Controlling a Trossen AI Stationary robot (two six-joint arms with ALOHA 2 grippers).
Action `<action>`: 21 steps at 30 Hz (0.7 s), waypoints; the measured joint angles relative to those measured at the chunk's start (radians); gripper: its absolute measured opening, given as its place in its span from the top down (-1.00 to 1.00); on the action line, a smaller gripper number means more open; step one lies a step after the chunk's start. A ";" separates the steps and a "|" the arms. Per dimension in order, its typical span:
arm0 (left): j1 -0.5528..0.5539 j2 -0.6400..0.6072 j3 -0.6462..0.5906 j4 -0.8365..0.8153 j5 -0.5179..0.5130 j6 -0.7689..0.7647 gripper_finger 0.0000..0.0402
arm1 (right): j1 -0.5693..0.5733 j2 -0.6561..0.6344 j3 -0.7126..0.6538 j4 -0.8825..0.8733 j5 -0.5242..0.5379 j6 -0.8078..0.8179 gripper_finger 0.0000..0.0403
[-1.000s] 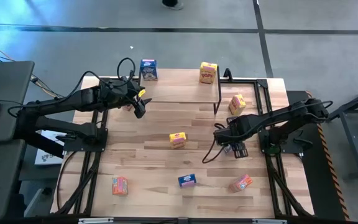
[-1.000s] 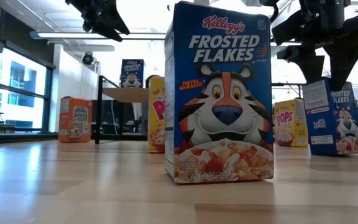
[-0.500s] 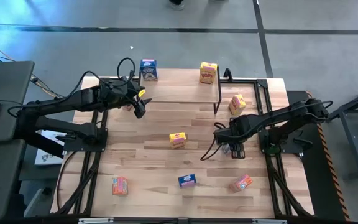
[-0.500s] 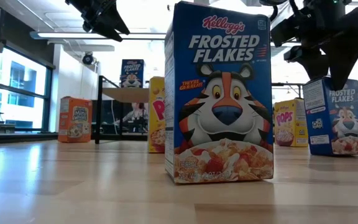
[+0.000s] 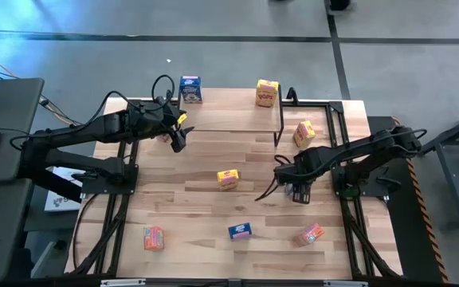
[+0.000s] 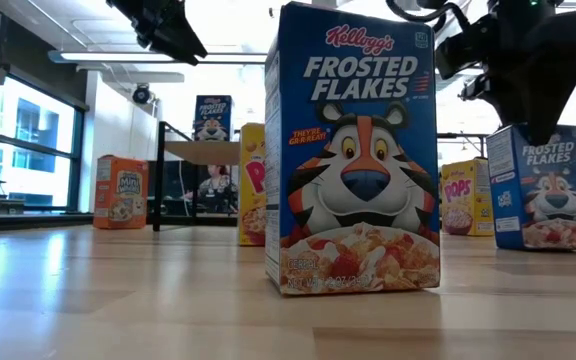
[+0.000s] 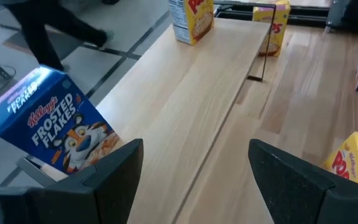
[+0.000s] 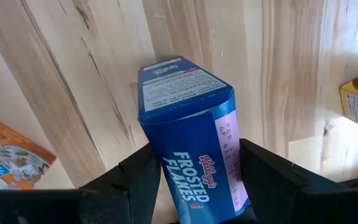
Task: Stack cereal on shelf
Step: Put the top blue cereal box on the shelf aligned with the other blue cereal box
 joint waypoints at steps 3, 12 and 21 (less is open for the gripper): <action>0.000 0.000 0.000 0.004 0.000 0.001 -0.41 | 0.000 0.000 0.000 0.004 -0.004 0.033 0.02; 0.000 0.000 0.000 0.008 0.000 0.001 -0.41 | 0.001 0.000 0.021 0.060 -0.065 0.106 0.02; 0.000 0.000 0.000 0.033 0.000 0.002 -0.41 | 0.001 0.000 0.149 0.065 0.024 0.119 0.02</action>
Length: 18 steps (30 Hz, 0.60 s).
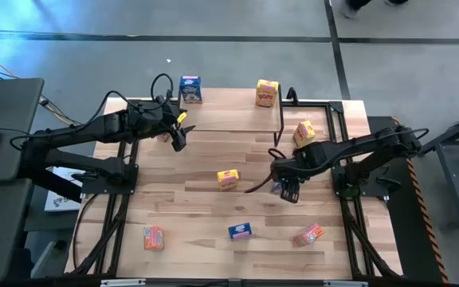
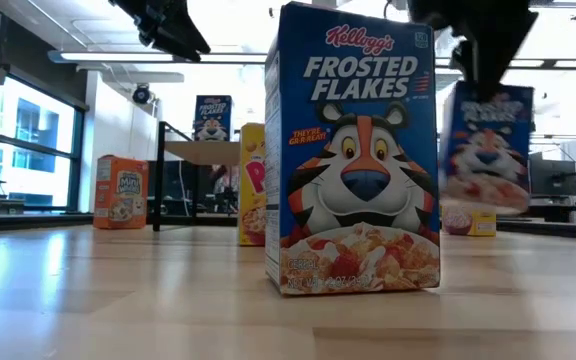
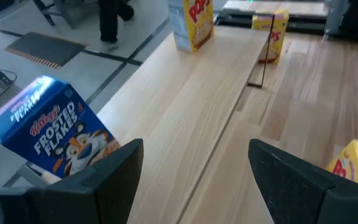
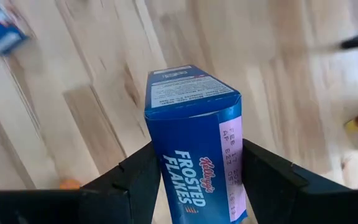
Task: Stack cereal on shelf
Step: Put the top blue cereal box on the shelf aligned with the other blue cereal box
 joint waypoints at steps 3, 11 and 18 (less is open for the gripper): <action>0.000 0.000 0.000 0.002 0.000 0.000 -0.41 | 0.000 0.000 0.035 0.000 0.013 -0.019 0.02; 0.000 0.000 0.000 0.002 0.000 0.060 -0.41 | -0.006 0.000 0.096 -0.002 0.037 -0.053 0.02; 0.000 0.000 0.000 0.001 -0.003 0.127 -0.41 | -0.036 0.000 0.134 -0.002 0.043 -0.074 0.02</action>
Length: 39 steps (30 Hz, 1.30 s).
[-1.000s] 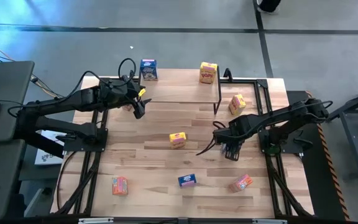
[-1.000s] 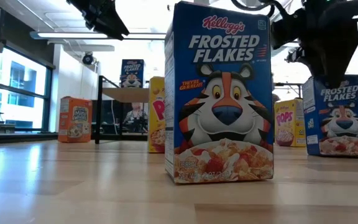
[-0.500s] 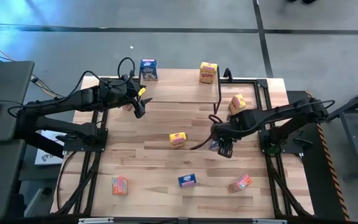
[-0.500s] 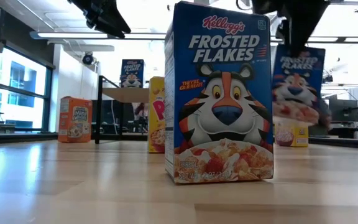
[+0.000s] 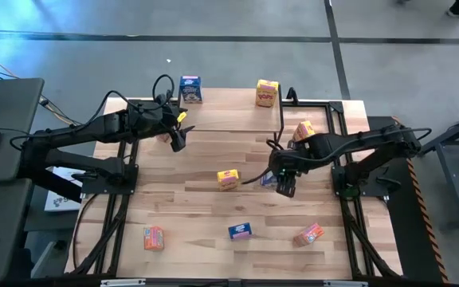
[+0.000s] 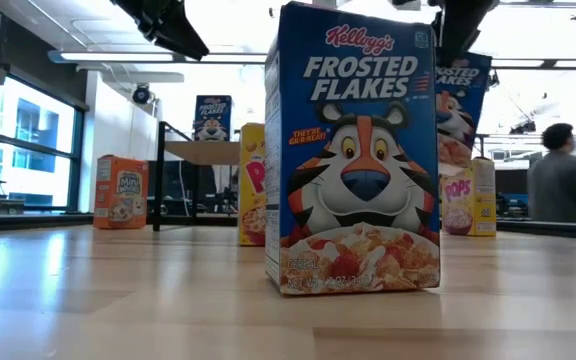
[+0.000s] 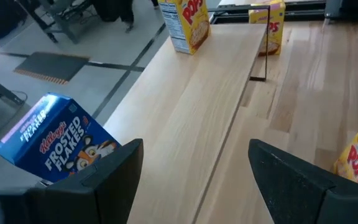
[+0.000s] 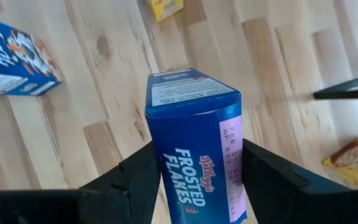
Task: Stack cereal on shelf
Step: Put the top blue cereal box on the shelf aligned with the other blue cereal box
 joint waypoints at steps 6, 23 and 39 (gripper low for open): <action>0.000 0.000 0.000 0.002 -0.004 0.031 -0.41 | -0.044 0.000 0.043 0.012 0.013 -0.062 0.02; 0.032 0.000 0.032 0.049 0.015 -0.082 -0.41 | -0.161 0.000 0.208 0.024 0.074 -0.281 0.02; -0.035 0.194 0.032 0.248 0.339 -0.147 -0.41 | -0.184 0.023 0.254 0.065 0.069 -0.306 0.02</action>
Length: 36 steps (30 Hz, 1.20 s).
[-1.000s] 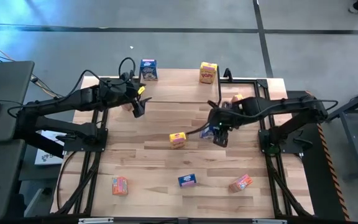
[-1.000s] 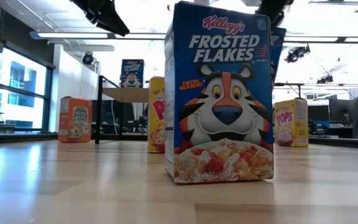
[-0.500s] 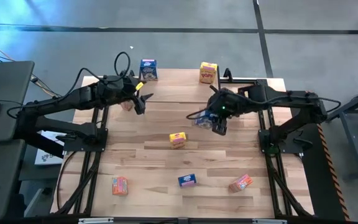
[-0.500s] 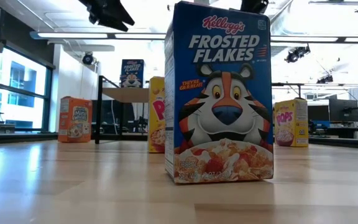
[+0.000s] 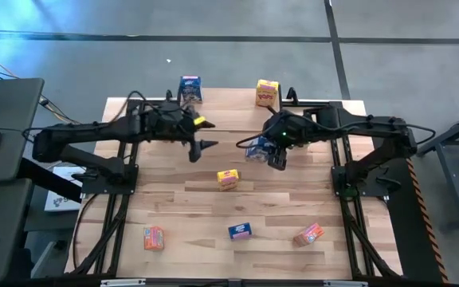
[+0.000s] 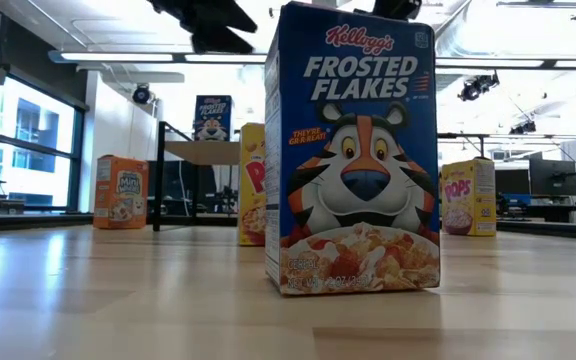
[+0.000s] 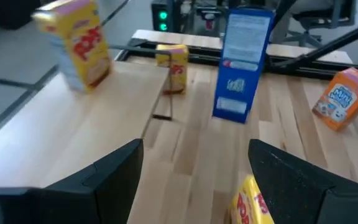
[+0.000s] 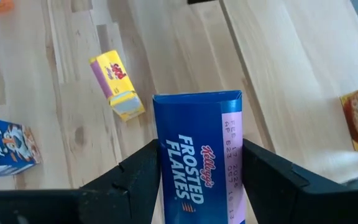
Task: Stack cereal on shelf
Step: Put the top blue cereal box on the shelf aligned with the other blue cereal box
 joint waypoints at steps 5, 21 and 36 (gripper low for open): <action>-0.032 0.082 0.000 0.075 0.000 0.040 -0.41 | 0.000 0.033 0.000 0.008 0.000 -0.033 0.02; -0.092 0.249 -0.001 0.258 0.001 0.072 -0.41 | 0.008 0.140 -0.002 0.111 -0.007 -0.119 0.02; -0.092 0.252 -0.001 0.268 0.030 0.063 -0.41 | 0.020 0.142 -0.002 0.274 -0.010 -0.189 0.02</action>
